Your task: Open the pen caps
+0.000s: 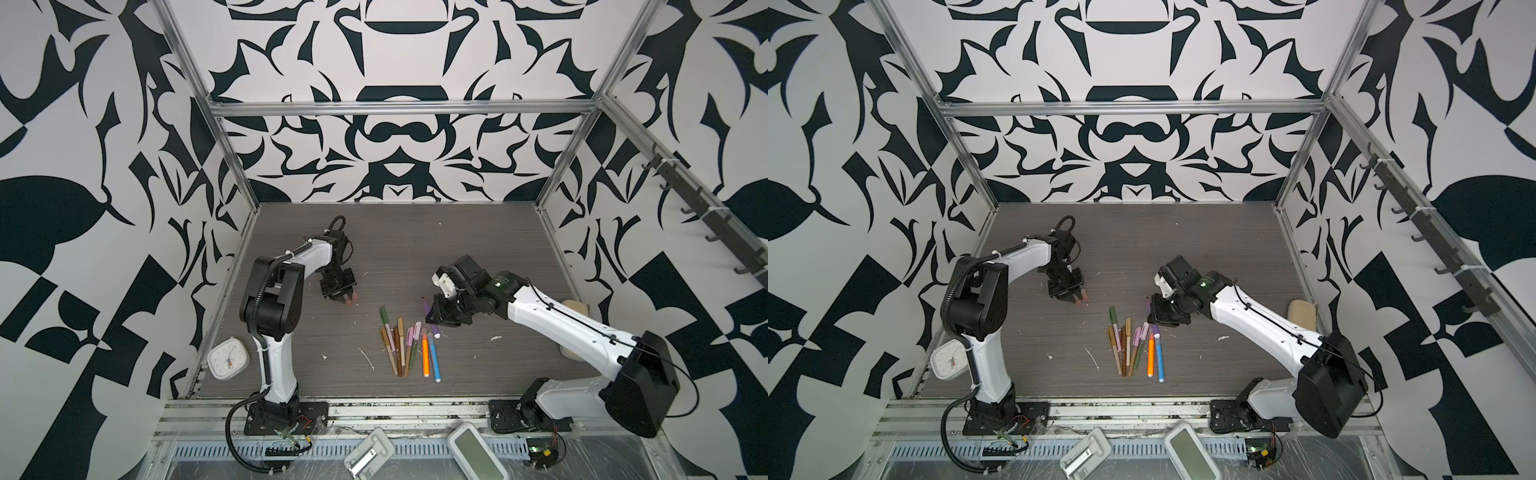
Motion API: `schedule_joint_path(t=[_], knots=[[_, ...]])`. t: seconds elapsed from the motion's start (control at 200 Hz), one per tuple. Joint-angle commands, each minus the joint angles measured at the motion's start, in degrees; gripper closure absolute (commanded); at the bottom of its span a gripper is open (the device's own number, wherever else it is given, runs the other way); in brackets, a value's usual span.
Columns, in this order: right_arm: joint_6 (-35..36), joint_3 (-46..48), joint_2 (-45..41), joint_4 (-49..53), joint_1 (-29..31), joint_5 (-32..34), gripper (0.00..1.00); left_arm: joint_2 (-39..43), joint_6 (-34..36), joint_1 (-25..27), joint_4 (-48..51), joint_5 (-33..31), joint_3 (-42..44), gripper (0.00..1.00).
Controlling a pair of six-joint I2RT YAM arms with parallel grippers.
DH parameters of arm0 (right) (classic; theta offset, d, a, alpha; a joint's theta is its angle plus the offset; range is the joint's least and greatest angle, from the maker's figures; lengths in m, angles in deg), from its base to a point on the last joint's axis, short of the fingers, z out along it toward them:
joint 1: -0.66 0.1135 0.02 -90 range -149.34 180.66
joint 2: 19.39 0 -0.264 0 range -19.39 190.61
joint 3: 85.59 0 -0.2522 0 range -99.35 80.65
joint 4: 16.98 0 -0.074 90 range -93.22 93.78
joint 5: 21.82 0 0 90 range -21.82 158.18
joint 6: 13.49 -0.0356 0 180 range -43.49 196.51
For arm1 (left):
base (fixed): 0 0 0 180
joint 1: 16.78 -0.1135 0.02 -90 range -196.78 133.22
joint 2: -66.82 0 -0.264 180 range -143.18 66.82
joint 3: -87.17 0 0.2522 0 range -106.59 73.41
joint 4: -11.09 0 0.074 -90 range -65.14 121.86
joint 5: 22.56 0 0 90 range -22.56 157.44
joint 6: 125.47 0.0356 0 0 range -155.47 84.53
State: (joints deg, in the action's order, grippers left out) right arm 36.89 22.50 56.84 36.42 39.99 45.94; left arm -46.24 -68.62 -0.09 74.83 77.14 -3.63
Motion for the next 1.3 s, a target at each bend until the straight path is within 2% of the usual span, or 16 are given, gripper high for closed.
schedule_joint_path(t=[0.0,0.2,0.33,0.46,0.63,0.74,0.9,1.095,1.295], knots=[[1.6,-3.1,0.0,0.5,-0.2,0.0,1.0,-1.6,0.5,0.0,2.4,0.0,-1.2,0.75],[2.8,-4.2,-0.1,1.8,-1.9,-0.8,1.0,-0.4,0.4,0.0,3.5,0.0,-2.8,0.75],[5.5,-3.7,-1.9,3.0,-10.4,-3.8,1.0,2.0,0.6,0.1,5.3,-0.1,-3.9,0.74],[13.4,-7.4,-0.5,9.2,-18.5,-4.3,1.0,4.1,1.2,0.0,7.2,-0.1,-5.2,0.74],[22.2,-10.4,6.4,13.0,-27.7,-3.6,1.0,6.7,1.2,-0.1,8.0,0.5,-6.6,0.74],[25.7,-12.7,12.4,12.7,-32.0,-3.8,1.0,8.5,1.0,-0.1,4.8,4.6,-6.7,0.74],[29.6,-19.4,22.0,12.8,-33.3,-0.8,1.0,9.0,-2.0,0.0,-0.8,11.8,-6.7,0.76],[29.3,-26.9,32.1,12.1,-33.9,-0.9,1.0,11.0,-9.4,0.0,-12.2,17.8,-2.0,0.79],[28.4,-28.9,36.7,11.4,-34.0,-1.1,1.0,12.2,-9.7,0.2,-13.5,17.8,-0.8,0.79]])
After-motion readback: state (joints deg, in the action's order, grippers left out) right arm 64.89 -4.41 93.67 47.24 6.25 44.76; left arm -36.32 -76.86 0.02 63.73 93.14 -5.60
